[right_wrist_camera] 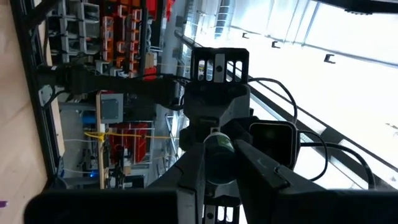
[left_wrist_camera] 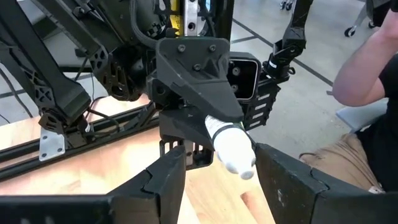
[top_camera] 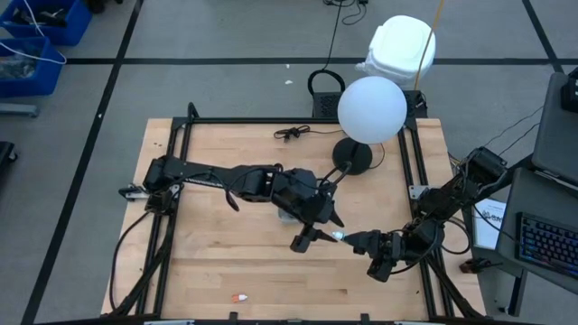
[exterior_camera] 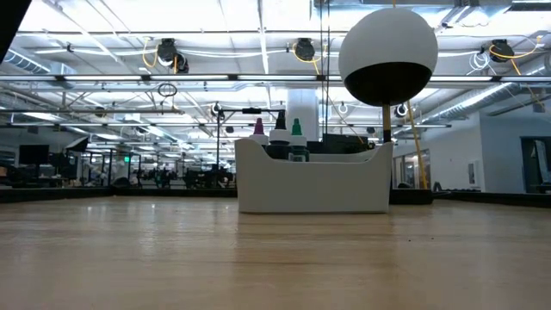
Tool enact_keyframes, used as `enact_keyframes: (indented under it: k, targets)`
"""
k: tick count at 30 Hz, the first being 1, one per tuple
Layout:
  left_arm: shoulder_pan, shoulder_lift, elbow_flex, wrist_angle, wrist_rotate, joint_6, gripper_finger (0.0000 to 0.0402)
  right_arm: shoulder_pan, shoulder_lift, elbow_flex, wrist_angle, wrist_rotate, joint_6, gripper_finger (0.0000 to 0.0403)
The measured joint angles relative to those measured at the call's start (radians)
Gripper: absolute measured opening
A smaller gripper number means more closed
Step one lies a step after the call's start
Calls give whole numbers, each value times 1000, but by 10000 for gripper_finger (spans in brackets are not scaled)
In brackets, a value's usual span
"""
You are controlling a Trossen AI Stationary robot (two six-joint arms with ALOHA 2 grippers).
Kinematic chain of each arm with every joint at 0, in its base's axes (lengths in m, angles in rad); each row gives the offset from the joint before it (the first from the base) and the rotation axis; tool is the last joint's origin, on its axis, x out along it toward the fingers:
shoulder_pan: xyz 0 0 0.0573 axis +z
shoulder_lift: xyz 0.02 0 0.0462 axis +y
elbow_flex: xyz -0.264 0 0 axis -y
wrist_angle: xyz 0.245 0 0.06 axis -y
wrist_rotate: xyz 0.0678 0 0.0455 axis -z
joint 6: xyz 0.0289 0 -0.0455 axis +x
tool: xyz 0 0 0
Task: Pick & Place food coloring
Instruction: Put the small green food coloring bottle into the gray bin
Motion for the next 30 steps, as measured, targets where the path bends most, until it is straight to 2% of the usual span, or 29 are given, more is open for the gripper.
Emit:
enact_keyframes:
  k: [4,12,16,20,30]
  targets:
    - [-4,0,0,0,0,3,177,-2,0,0,2,-7,12,61]
    - [-21,0,0,1,-2,41,101,-2,0,0,0,-10,29,61]
    - [-26,0,0,1,-10,57,84,-2,0,0,0,-10,32,61]
    - [-28,0,0,0,-9,61,87,-2,0,0,-1,-11,35,61]
    - [-29,0,0,7,2,64,133,-2,0,0,-1,-11,40,61]
